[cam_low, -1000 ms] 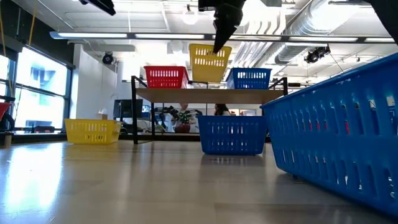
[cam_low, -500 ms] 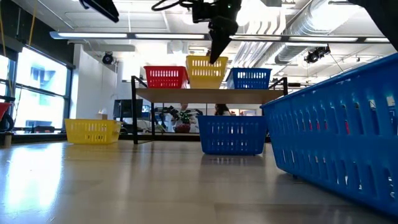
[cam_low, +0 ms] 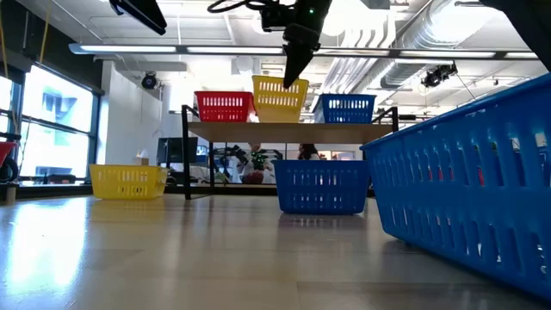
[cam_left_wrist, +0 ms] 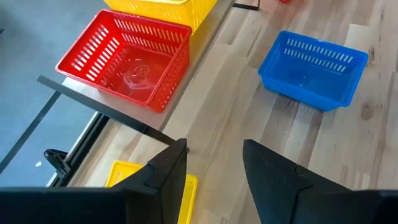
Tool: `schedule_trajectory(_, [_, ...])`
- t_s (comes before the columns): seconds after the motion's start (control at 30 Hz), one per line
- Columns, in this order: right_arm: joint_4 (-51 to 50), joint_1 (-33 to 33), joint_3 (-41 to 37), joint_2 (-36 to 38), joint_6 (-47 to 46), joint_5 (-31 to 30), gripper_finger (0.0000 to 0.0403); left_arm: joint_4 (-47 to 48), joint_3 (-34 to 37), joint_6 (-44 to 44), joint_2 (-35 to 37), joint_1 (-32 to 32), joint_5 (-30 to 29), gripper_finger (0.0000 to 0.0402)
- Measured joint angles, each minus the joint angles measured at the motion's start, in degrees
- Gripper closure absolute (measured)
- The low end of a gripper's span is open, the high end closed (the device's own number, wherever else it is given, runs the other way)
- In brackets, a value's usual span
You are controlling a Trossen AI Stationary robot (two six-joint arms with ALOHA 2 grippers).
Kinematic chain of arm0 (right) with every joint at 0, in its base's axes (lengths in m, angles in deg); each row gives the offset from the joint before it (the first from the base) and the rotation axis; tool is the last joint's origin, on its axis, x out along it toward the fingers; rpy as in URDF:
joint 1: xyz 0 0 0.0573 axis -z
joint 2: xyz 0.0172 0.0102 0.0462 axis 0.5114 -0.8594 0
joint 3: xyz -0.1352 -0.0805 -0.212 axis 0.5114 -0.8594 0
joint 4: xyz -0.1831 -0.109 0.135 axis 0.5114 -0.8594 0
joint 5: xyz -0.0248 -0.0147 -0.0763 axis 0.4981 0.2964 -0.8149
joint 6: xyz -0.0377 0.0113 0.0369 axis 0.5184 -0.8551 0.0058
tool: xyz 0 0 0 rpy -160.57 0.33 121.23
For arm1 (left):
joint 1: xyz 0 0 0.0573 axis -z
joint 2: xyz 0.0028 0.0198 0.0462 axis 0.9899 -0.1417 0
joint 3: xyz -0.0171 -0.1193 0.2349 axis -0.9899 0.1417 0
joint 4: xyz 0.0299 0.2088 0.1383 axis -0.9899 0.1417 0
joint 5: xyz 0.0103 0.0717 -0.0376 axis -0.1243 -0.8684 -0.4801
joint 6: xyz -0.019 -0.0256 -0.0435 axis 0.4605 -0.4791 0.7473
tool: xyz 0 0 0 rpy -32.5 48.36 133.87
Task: Stack baskets on shelf by color
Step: Put the lower middle yellow bin on the shelf
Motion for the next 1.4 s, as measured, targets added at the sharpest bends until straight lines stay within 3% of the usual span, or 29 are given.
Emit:
schedule_trajectory(0.43, [-3.15,0.97,0.0,0.0,1.38,-0.42,0.0403,0.0,0.0,-0.01,0.01,0.0,0.03,0.0255])
schedule_trajectory(0.73, [-3.3,0.93,0.0,0.0,1.84,3.62,0.0403,0.02,0.0,-0.01,-0.02,0.0,0.04,0.0255])
schedule_trajectory(1.4, [-4.38,3.36,0.0,0.0,1.87,6.42,0.0402,0.0,0.0,-0.03,-0.01,0.0,0.05,0.0255])
